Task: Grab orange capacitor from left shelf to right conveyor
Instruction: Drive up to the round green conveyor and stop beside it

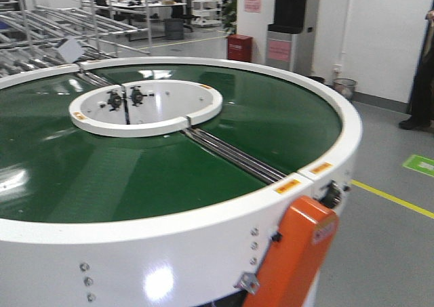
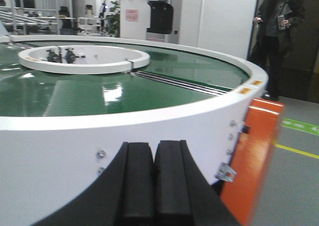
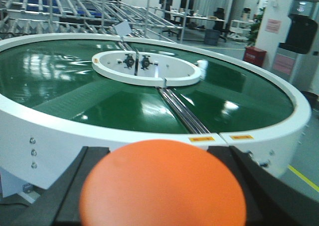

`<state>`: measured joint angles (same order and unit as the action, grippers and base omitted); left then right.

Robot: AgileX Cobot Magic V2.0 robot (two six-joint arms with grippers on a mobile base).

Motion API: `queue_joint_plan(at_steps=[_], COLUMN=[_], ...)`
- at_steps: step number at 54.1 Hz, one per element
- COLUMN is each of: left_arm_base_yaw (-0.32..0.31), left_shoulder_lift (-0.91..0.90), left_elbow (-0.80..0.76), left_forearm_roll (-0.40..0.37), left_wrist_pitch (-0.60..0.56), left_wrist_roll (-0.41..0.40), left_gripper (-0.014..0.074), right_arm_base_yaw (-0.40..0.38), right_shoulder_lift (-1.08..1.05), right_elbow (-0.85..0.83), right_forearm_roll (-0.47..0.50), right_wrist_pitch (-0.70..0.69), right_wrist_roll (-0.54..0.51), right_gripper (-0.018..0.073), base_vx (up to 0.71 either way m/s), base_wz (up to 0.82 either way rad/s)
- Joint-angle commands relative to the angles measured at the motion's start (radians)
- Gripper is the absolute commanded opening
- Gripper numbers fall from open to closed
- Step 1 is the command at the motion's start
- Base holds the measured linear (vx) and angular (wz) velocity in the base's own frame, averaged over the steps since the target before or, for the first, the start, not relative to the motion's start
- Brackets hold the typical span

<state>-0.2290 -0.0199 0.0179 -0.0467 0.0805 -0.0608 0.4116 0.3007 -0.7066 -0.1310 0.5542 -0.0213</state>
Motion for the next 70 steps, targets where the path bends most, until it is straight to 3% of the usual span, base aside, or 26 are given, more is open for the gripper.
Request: queue_joint_plan(at_steps=[1, 70], left_arm_base_yaw=[-0.008, -0.008], left_shoulder_lift=[-0.003, -0.003], left_elbow=[-0.030, -0.030], left_forearm_roll=[-0.005, -0.005], left_wrist_pitch=[-0.081, -0.081], left_wrist_roll=[-0.006, -0.006], left_gripper=[-0.0006, -0.0006], right_arm_base_yaw=[-0.001, -0.001], right_shoulder_lift=[0.008, 0.008], right_elbow=[-0.028, -0.028], right_forearm_roll=[-0.013, -0.013], right_wrist_pitch=[-0.092, -0.093], right_wrist_roll=[0.001, 0.001], right_gripper=[-0.0008, -0.0008], base_vx=[0.39, 0.27], base_wz=[0.32, 0.13])
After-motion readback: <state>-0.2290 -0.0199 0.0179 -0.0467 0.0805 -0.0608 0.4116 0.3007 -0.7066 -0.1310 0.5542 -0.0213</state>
